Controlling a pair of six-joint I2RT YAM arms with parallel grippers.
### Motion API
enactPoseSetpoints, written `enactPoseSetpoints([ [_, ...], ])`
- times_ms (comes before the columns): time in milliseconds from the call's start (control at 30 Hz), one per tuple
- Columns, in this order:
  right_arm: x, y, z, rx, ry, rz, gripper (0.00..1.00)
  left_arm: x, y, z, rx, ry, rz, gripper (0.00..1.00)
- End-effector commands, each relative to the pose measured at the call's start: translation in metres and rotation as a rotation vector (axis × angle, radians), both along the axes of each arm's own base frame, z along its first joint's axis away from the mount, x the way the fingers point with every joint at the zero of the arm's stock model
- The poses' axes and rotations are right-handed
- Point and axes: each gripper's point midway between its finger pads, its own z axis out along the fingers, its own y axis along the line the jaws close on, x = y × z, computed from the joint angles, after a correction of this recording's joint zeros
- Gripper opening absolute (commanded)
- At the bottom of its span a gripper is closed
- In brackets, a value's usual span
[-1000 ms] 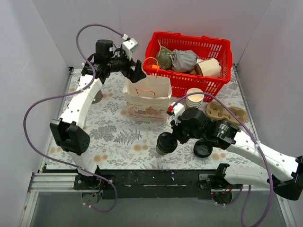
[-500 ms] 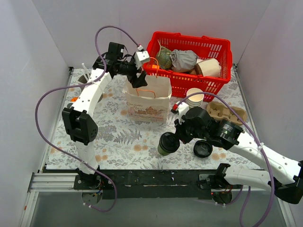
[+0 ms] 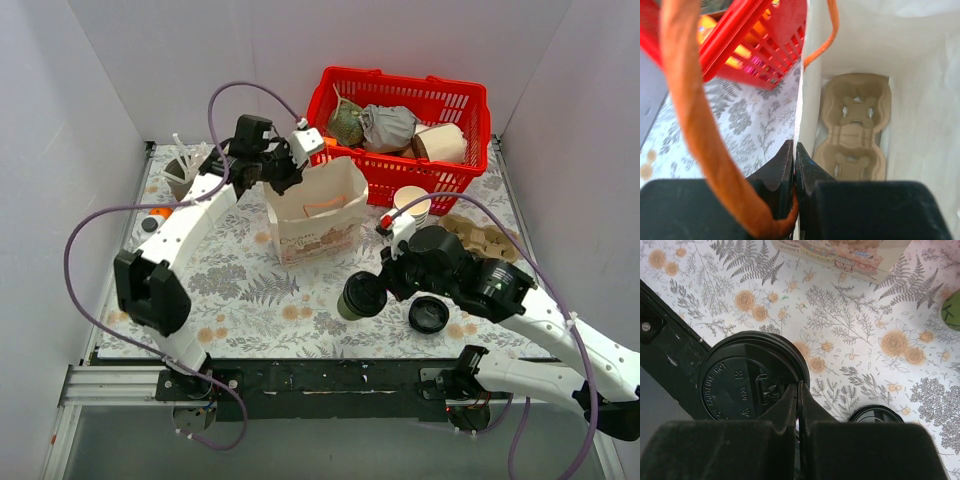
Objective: Pack the takeout coffee
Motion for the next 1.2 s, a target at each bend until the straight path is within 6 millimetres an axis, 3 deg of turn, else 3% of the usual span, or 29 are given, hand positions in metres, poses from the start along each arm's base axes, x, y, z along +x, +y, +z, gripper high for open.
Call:
enactPoseSetpoints([
  [0, 0.014, -0.006, 0.038, 0.074, -0.106, -0.062, 0.01, -0.012, 0.023, 0.073, -0.08, -0.247, 0.194, 0.0],
  [67, 0.018, -0.01, 0.043, 0.08, -0.132, -0.086, 0.01, -0.013, 0.03, 0.095, -0.128, -0.328, 0.243, 0.0],
  [200, 0.024, -0.02, 0.057, 0.116, -0.184, -0.149, 0.01, -0.036, 0.036, 0.127, -0.214, -0.432, 0.242, 0.0],
  [300, 0.03, -0.031, 0.068, 0.144, -0.238, -0.204, 0.01, -0.041, 0.034, 0.128, -0.237, -0.443, 0.248, 0.0],
  [467, 0.032, -0.045, 0.086, 0.209, -0.302, -0.264, 0.01, -0.022, 0.044, 0.105, -0.124, -0.488, 0.34, 0.0],
  [800, 0.03, -0.054, 0.091, 0.211, -0.309, -0.29, 0.01, -0.003, 0.088, 0.078, 0.114, -0.613, 0.495, 0.0],
  [967, 0.035, -0.053, 0.085, 0.196, -0.317, -0.303, 0.01, 0.018, 0.107, 0.075, 0.195, -0.653, 0.632, 0.0],
  [1067, 0.038, -0.054, 0.082, 0.197, -0.32, -0.324, 0.01, 0.023, 0.101, 0.072, 0.186, -0.638, 0.621, 0.0],
  [1167, 0.039, -0.053, 0.081, 0.203, -0.323, -0.331, 0.01, 0.009, 0.084, 0.067, 0.095, -0.574, 0.541, 0.0],
])
